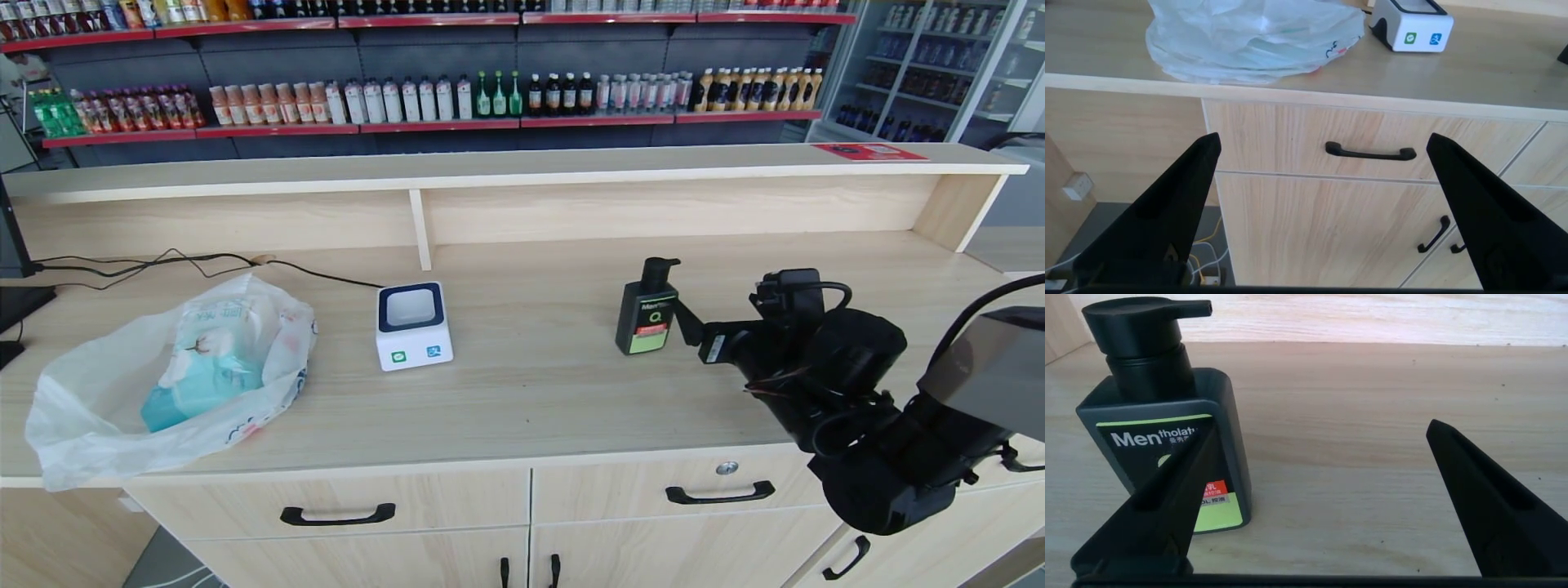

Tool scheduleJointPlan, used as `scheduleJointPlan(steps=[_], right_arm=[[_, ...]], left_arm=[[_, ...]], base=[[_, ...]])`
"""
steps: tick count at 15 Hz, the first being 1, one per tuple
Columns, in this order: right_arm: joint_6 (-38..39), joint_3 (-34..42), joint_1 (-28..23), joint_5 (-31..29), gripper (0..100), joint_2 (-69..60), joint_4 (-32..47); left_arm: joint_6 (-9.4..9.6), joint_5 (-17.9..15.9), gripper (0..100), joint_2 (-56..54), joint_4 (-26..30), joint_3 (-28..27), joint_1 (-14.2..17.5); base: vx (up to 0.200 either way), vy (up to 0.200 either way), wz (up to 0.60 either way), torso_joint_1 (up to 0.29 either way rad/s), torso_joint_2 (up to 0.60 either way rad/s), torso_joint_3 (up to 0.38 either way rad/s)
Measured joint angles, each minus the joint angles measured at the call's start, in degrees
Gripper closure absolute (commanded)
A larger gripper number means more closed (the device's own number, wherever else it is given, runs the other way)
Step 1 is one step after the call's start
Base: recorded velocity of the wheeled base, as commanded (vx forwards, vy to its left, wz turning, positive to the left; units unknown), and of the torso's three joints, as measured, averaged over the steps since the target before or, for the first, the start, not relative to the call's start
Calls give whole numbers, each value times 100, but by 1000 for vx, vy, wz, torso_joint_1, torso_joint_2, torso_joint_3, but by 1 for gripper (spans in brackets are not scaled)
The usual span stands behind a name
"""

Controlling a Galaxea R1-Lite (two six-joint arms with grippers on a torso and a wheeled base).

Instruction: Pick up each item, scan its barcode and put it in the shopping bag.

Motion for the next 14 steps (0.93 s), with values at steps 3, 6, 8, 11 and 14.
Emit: scheduleJointPlan(steps=[3,6,8,11,14], right_arm=[[5,-49,-162,7,0,48,2],[13,-74,-151,7,0,80,0],[44,-79,-74,7,0,83,0],[49,-84,-46,10,0,83,2],[51,-123,-21,10,0,91,0]], left_arm=[[0,0,0,-2,0,0,5],[0,2,0,0,0,0,0],[-2,2,0,0,0,0,0],[0,2,0,0,0,0,5],[0,2,0,0,0,0,5]], base=[[0,0,0,0,0,0],[0,0,0,0,0,0],[0,0,0,0,0,0],[0,0,0,0,0,0],[0,0,0,0,0,0]])
